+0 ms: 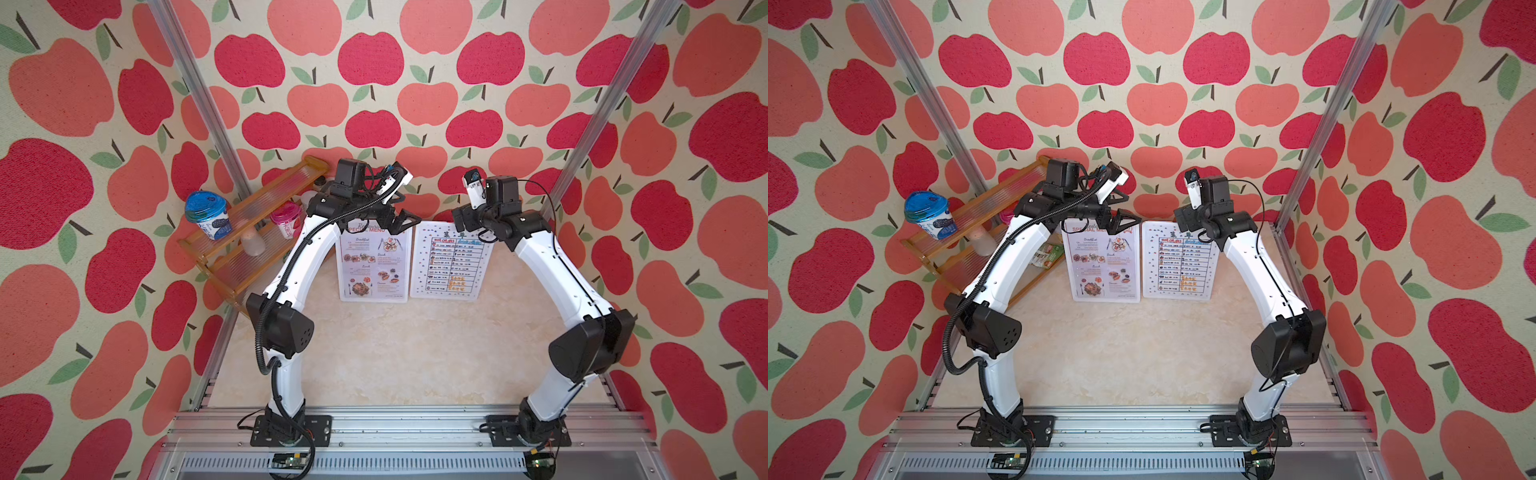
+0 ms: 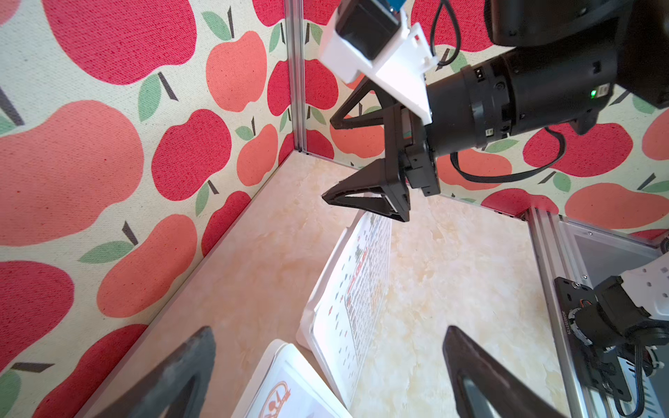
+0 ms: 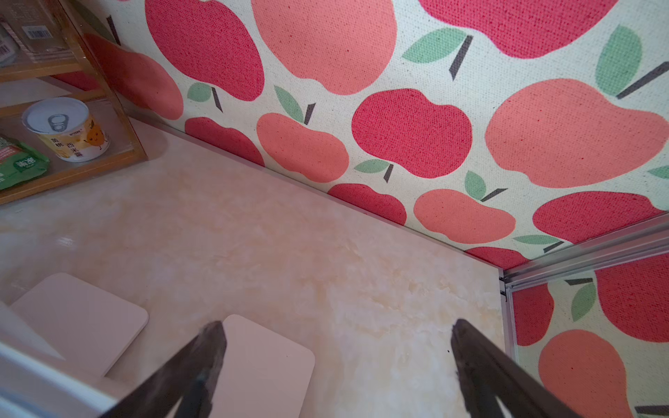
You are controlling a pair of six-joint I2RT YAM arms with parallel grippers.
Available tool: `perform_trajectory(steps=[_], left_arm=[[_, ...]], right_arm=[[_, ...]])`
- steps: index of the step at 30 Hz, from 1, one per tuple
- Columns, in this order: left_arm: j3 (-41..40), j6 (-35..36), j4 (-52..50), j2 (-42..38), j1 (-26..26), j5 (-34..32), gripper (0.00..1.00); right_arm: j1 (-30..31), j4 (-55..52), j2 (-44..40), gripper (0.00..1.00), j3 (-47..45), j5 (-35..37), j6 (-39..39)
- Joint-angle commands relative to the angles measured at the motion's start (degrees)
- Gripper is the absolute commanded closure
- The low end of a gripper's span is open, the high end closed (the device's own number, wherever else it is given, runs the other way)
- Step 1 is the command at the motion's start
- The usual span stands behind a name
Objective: Insert the menus into the narrow rack
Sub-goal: Insert the menu into the narrow rack.
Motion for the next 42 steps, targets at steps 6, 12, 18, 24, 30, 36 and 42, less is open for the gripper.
perform_trajectory(steps=[6, 12, 18, 24, 30, 36, 42], left_arm=[[-5.61, -1.21, 4.57, -5.34, 0.72, -1.03, 0.01], [-5.31, -1.65, 3.9, -5.82, 0.92, -1.54, 0.01], [-7.34, -1.35, 4.59, -7.8, 1.1, -2.78, 0.01], [-8.69, -2.92, 5.69, -9.18, 2.3, -3.03, 0.01], [-15.94, -4.93, 11.6, -13.25, 3.97, -2.95, 0.01], [-18.68, -6.99, 12.41, -14.69, 4.57, -3.22, 0.01], [-20.08, -7.59, 13.02, -15.45, 4.61, -3.08, 0.01]], right_arm=[[0.16, 2.51, -2.44, 0.01, -2.89, 1.97, -0.06], [0.87, 3.06, -2.59, 0.01, 1.04, 0.88, 0.78], [3.53, 1.33, 0.16, 0.01, 6.94, -0.15, 0.32], [6.07, -1.41, 4.49, 0.01, 10.64, 0.04, 0.27], [7.53, -2.39, 6.82, 0.01, 10.23, -0.24, 0.9], [7.64, -2.79, 7.45, 0.01, 9.65, 0.34, 0.81], [7.58, -2.91, 8.15, 0.01, 9.42, 1.1, 0.55]])
